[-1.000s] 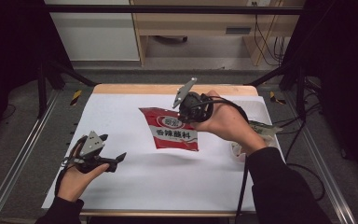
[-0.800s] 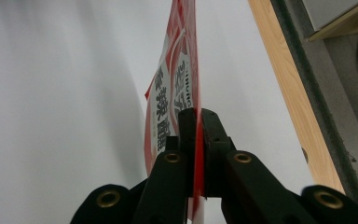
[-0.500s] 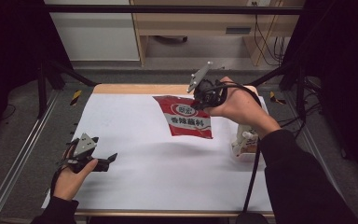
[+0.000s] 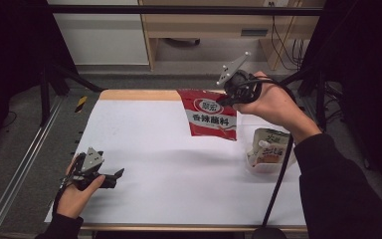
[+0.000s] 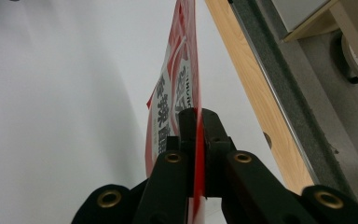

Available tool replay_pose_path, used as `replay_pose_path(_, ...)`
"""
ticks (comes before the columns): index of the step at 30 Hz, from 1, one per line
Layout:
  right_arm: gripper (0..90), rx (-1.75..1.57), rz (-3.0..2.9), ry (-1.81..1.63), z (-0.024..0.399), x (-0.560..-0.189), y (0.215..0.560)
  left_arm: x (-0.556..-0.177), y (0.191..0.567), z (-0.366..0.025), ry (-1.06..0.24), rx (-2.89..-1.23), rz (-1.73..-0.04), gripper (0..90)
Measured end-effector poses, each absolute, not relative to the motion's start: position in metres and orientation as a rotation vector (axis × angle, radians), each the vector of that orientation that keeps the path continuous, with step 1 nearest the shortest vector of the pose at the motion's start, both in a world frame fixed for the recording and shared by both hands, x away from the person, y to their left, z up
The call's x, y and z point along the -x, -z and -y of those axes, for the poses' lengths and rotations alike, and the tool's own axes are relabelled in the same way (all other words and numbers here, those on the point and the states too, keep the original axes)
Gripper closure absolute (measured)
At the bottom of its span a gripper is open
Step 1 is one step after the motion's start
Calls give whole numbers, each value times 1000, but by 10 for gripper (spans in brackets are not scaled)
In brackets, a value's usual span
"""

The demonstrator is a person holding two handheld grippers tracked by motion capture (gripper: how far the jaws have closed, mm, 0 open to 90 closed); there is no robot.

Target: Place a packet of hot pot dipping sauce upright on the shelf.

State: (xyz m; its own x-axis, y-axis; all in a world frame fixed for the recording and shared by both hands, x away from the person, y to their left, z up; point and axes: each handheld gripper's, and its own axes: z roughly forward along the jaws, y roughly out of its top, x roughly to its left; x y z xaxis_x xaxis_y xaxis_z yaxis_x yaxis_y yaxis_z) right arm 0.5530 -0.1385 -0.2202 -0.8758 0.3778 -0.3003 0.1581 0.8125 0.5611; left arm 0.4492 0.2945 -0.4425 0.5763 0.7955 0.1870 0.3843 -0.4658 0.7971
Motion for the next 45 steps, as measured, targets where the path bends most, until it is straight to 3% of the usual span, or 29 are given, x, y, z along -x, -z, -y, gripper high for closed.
replay_pose_path(5, 899, -415, -2588, -716, 135, -552, 222, -430, 439, -308, -756, -2065, -941, 42)
replay_pose_path(16, 899, -441, -2530, -758, 153, -558, 213, -437, 439, -330, -698, -1925, -1059, 49)
replay_pose_path(45, 899, -767, -2322, -803, 252, -593, 233, -440, 445, -321, -708, -1996, -1048, 51)
